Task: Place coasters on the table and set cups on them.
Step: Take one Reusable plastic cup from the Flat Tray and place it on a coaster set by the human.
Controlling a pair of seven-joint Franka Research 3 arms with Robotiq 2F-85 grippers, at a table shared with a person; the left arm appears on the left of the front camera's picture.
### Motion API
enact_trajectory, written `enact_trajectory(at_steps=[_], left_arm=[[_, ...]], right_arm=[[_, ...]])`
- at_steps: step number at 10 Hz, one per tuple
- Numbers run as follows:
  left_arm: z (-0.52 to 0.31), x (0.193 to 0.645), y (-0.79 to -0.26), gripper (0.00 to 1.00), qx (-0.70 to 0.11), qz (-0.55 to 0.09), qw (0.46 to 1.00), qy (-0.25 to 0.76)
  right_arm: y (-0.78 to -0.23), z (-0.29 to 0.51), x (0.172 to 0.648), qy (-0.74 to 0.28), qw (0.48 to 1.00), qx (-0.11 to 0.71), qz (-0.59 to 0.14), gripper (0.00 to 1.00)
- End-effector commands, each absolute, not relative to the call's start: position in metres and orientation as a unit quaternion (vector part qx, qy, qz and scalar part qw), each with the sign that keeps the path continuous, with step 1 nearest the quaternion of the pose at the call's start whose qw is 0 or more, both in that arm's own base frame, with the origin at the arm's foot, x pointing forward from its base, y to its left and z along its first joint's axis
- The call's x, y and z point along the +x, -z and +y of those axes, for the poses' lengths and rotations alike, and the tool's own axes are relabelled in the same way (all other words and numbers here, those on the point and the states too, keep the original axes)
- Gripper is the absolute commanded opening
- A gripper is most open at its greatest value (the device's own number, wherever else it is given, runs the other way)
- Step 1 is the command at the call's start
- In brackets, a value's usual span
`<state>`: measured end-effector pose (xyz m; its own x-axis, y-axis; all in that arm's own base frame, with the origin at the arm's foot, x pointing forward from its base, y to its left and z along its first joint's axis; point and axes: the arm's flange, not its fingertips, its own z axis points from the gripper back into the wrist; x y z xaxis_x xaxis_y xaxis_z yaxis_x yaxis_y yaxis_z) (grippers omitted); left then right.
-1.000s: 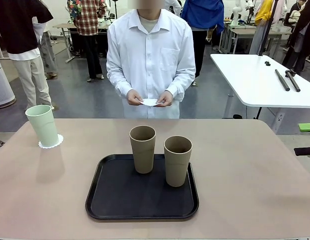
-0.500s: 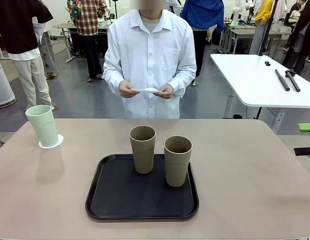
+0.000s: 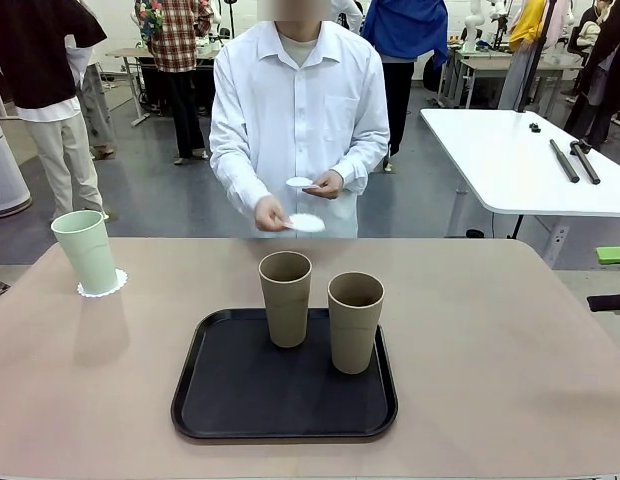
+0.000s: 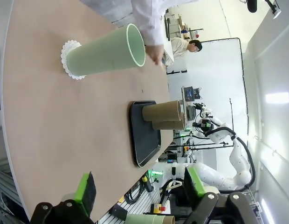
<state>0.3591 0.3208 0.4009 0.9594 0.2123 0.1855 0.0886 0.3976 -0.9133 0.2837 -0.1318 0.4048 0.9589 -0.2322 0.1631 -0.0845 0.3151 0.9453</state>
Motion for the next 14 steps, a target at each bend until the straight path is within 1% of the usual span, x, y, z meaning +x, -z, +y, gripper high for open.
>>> enact_trajectory(at_steps=[1,14], left_arm=[[0.3214,0.3576,-0.4018,1.00,-0.552,-0.139,0.821,-0.039],[0.3214,0.3576,-0.4018,1.00,-0.552,-0.139,0.821,-0.039]], right_arm=[[-0.4059,-0.1320,0.2847,0.046,0.795,0.589,-0.138,1.00],[-0.4059,-0.1320,0.2847,0.046,0.795,0.589,-0.138,1.00]])
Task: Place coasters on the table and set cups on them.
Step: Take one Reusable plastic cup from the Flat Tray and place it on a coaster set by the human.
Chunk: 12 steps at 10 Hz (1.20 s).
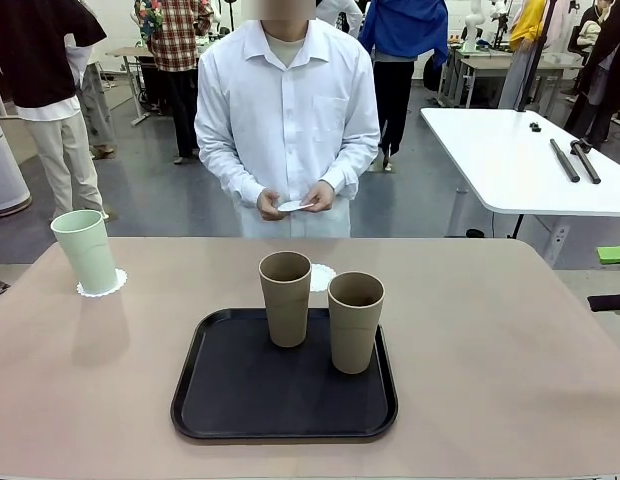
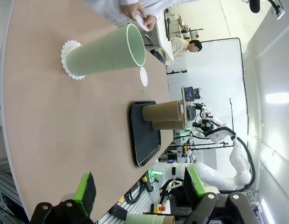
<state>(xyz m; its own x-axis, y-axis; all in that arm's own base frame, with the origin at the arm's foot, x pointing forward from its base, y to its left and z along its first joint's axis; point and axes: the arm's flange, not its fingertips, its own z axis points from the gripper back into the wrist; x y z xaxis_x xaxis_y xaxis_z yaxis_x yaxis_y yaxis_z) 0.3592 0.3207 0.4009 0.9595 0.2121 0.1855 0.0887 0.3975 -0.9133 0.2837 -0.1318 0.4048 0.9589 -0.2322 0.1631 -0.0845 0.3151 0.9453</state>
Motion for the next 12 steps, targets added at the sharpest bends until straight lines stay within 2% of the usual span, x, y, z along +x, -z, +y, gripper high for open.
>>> enact_trajectory(at_steps=[1,7,9,10,11,12], left_arm=[[0.321,0.358,-0.402,1.00,-0.552,-0.139,0.821,-0.039],[0.321,0.359,-0.401,1.00,-0.548,-0.137,0.825,-0.037],[0.285,0.350,-0.451,1.00,-0.477,-0.225,0.848,0.050],[0.260,0.361,-0.491,1.00,-0.417,-0.267,0.862,0.109],[0.233,0.361,-0.506,1.00,-0.361,-0.295,0.872,0.148],[0.203,0.366,-0.517,1.00,-0.327,-0.289,0.879,0.194]], right_arm=[[-0.406,-0.132,0.285,0.046,0.795,0.589,-0.138,1.00],[-0.406,-0.132,0.285,0.046,0.795,0.589,-0.138,1.00],[-0.406,-0.132,0.285,0.046,0.795,0.589,-0.138,1.00],[-0.406,-0.132,0.285,0.046,0.795,0.589,-0.138,1.00],[-0.406,-0.132,0.285,0.046,0.795,0.589,-0.138,1.00],[-0.406,-0.132,0.285,0.046,0.795,0.589,-0.138,1.00]])
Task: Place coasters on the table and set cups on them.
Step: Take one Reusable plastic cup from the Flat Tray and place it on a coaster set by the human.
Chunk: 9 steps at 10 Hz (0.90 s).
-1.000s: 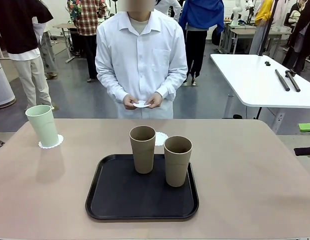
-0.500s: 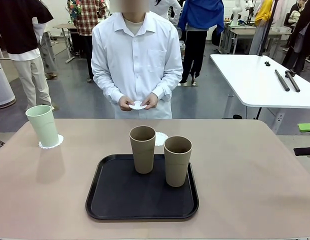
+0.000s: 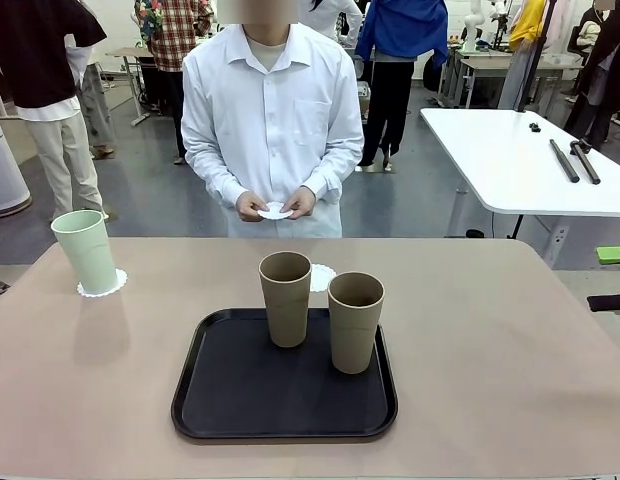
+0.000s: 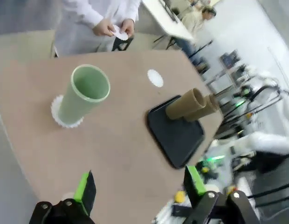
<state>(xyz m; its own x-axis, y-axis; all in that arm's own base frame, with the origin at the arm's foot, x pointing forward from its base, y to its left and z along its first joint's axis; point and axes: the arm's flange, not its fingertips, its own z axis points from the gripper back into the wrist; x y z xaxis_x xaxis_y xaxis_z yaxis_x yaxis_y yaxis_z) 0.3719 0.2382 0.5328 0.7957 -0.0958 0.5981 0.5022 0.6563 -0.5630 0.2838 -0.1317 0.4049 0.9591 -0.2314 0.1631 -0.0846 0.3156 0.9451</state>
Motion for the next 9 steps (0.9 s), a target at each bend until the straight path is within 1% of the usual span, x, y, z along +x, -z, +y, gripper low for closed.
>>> enact_trajectory(at_steps=[1,2,5,6,7,9], left_arm=[[0.172,0.382,-0.533,1.00,-0.295,-0.270,0.882,0.248],[0.135,0.389,-0.541,1.00,-0.272,-0.242,0.881,0.301],[0.042,0.398,-0.542,1.00,-0.214,-0.230,0.868,0.385],[0.018,0.411,-0.540,1.00,-0.202,-0.213,0.863,0.411],[-0.008,0.421,-0.530,1.00,-0.192,-0.195,0.855,0.440],[-0.056,0.423,-0.500,1.00,-0.177,-0.176,0.839,0.484]], right_arm=[[-0.406,-0.132,0.285,0.046,0.795,0.589,-0.138,1.00],[-0.406,-0.132,0.285,0.046,0.795,0.589,-0.138,1.00],[-0.406,-0.132,0.285,0.046,0.795,0.589,-0.138,1.00],[-0.406,-0.132,0.285,0.046,0.795,0.589,-0.138,1.00],[-0.406,-0.132,0.285,0.046,0.795,0.589,-0.138,1.00],[-0.406,-0.132,0.285,0.046,0.795,0.589,-0.138,1.00]])
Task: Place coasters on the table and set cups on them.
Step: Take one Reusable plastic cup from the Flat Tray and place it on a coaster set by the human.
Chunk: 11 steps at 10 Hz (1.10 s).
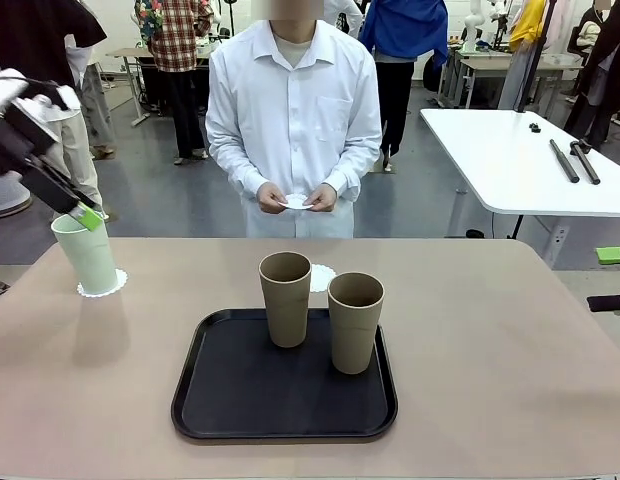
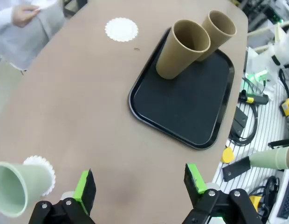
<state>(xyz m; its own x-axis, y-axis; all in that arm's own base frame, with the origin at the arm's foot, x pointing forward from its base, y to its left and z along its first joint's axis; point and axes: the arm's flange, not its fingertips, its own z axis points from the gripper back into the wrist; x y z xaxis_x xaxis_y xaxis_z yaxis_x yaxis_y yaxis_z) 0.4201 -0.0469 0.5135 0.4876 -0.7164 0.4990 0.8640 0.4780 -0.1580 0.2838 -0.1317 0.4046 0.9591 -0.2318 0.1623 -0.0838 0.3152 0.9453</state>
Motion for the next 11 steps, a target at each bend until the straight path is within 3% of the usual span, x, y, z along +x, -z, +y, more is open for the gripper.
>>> enact_trajectory(at_steps=[1,5,11], left_arm=[[-0.078,0.428,-0.486,1.00,-0.162,-0.158,0.832,0.506],[-0.138,0.432,-0.439,1.00,-0.148,-0.143,0.810,0.549],[-0.143,0.432,-0.437,1.00,-0.161,-0.137,0.810,0.548]], right_arm=[[-0.406,-0.132,0.285,0.046,0.795,0.589,-0.138,1.00],[-0.406,-0.132,0.285,0.046,0.795,0.589,-0.138,1.00],[-0.406,-0.132,0.285,0.046,0.795,0.589,-0.138,1.00]])
